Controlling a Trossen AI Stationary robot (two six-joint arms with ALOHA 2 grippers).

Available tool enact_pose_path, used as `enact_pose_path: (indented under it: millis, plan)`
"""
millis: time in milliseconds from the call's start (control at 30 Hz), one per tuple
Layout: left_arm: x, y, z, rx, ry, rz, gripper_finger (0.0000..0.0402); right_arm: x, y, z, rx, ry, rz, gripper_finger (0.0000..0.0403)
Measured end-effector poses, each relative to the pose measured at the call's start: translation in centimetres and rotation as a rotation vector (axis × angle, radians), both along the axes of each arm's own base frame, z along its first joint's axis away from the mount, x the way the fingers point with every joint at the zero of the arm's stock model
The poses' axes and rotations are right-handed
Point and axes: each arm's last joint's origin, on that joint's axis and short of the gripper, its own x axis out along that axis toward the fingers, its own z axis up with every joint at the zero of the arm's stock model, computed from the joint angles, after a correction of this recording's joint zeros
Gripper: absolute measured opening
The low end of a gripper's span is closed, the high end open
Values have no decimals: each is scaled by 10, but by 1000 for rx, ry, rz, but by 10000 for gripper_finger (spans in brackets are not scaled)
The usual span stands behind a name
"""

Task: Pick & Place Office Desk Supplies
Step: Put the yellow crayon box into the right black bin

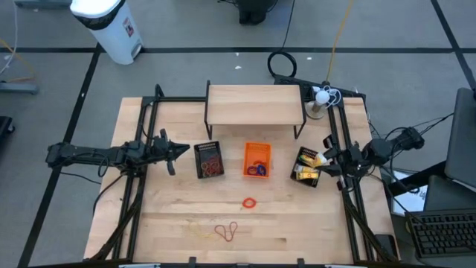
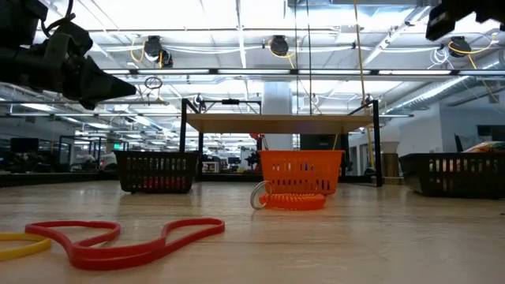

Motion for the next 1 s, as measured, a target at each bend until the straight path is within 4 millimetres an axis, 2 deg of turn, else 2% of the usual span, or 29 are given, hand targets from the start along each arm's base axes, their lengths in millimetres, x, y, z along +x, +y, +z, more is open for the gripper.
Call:
enact_pose_path:
  millis: [167,267,367,467,567,733,867,1000]
  plan:
    - [0,0,0,44,13,-4,21,1,0,-20,-3,-7,-8,69]
    - [0,0,0,71,22,-6,21,3,-1,-27,21,19,-86,68]
    - [0,0,-1,88,32,-8,21,5,-3,-23,27,39,-152,70]
    - [0,0,-1,115,42,-10,21,7,-4,-7,2,108,-235,69]
    - [0,0,-1,118,43,-10,21,13,-3,12,-25,288,-305,65]
    - [0,0,-1,122,45,-11,21,22,-1,39,4,706,-407,68]
    - [0,0,-1,123,46,-11,21,29,3,48,77,1005,-474,67]
    - [0,0,-1,133,48,-12,21,38,8,41,180,1277,-507,65]
